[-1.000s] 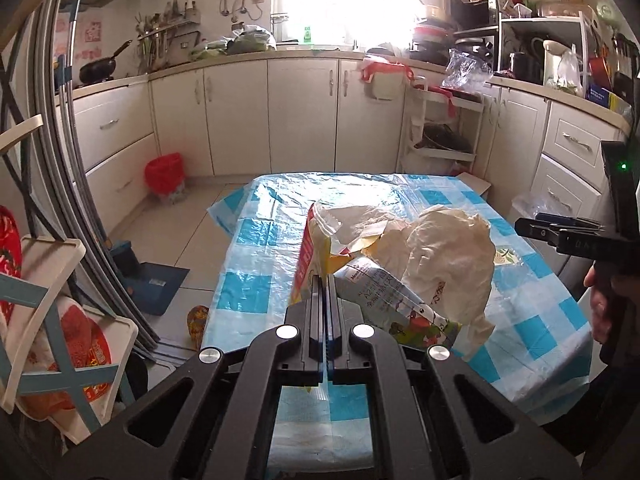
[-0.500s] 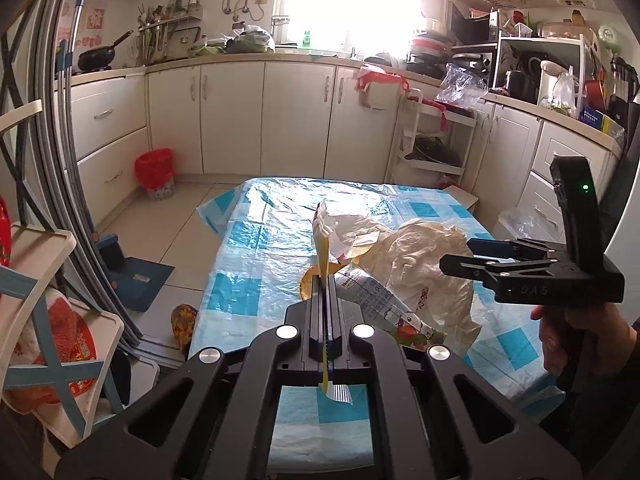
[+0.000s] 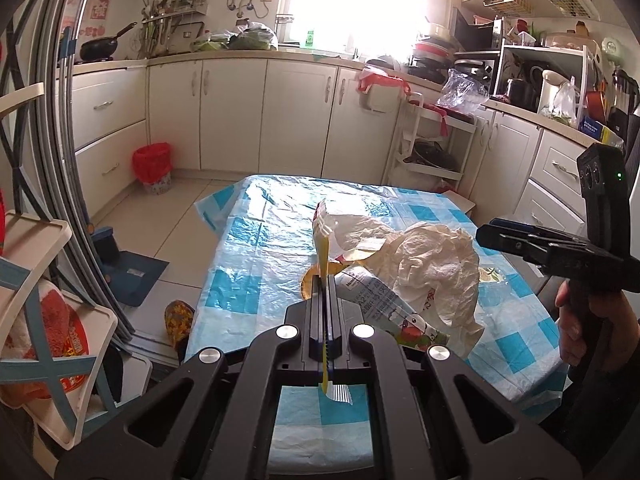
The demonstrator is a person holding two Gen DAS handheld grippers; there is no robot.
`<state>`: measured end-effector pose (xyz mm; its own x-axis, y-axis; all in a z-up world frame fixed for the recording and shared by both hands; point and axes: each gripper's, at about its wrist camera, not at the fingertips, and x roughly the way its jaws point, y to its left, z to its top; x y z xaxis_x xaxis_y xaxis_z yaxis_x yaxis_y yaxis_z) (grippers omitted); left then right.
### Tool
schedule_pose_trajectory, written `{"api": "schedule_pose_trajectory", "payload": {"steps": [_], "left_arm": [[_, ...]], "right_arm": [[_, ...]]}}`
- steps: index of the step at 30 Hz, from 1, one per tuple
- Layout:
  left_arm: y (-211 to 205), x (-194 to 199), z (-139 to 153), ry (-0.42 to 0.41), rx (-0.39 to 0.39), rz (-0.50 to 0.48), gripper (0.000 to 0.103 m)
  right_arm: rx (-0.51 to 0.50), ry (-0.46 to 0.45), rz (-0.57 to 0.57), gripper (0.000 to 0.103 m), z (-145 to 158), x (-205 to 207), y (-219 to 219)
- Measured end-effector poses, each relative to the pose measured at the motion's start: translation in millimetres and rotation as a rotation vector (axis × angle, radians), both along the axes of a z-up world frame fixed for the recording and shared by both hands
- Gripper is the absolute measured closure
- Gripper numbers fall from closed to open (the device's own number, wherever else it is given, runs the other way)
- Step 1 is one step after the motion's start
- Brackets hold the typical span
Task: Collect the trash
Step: 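Grasp the white plastic bag with the right tool while the left tool holds the strip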
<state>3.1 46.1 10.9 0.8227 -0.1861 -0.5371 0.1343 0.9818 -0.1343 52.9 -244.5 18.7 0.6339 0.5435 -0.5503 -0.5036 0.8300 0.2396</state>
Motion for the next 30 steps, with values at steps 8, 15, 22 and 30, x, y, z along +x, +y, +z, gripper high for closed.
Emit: {"api": "schedule_pose_trajectory", "payload": {"steps": [8, 15, 22, 30], "left_arm": [[-7.3, -1.5, 0.1, 0.001, 0.007, -0.016, 0.102], [-5.4, -2.6, -0.6, 0.002, 0.005, -0.017, 0.102], [-4.3, -2.4, -0.7, -0.001, 0.001, -0.015, 0.102], [-3.7, -7.3, 9.0, -0.024, 0.008, -0.012, 0.102]], "right_arm": [[-0.036, 0.154, -0.035, 0.037, -33.9, 34.1, 23.4], [-0.125, 0.129, -0.025, 0.068, -41.6, 37.7, 43.7], [-0.052, 0.103, 0.016, 0.086, -29.4, 27.3, 33.6], [0.066, 0.080, 0.038, 0.099, -8.3, 17.1, 16.0]]}}
